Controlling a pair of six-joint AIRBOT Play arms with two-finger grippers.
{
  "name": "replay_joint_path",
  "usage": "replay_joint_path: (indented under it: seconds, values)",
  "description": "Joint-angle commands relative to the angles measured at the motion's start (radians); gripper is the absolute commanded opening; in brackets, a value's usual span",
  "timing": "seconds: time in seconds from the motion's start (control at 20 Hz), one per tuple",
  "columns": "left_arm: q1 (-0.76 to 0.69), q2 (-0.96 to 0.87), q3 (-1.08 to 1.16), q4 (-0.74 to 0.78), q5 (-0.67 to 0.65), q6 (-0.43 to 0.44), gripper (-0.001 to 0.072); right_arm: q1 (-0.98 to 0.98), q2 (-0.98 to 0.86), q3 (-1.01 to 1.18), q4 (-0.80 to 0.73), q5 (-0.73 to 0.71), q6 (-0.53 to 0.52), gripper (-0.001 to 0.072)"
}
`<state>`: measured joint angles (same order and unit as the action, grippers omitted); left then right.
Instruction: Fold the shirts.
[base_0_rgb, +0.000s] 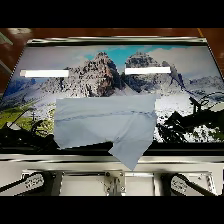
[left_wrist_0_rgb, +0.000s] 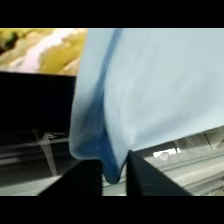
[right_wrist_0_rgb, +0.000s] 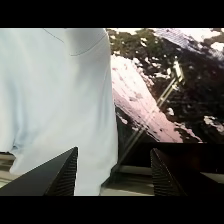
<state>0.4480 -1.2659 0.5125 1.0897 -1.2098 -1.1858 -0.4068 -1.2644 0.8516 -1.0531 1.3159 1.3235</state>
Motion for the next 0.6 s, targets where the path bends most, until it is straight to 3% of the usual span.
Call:
replay_joint_path:
  seconds: [0.0, 0.05, 0.25, 0.55]
  values:
    - [-0.012, -0.002, -0.001, -0.008, 0.073, -0.035, 0.0096, 0.0, 0.001, -0.009, -0.019, 0.041, 0.004, 0.0585]
    - [-0.012, 0.0, 0.006, -0.01, 0.069, -0.034, 0.0037, 0.0, 0.001, -0.026, -0.026, 0.055, 0.004, 0.0585]
    - [-0.012, 0.016, 0.027, -0.011, 0.039, -0.03, 0.0037, 0.066, 0.002, -0.168, 0.037, 0.116, -0.069, 0.0585]
    - [-0.012, 0.076, 0.032, -0.017, 0.012, -0.026, 0.0038, 0.268, 0.003, -0.268, 0.029, -0.033, 0.014, 0.0585]
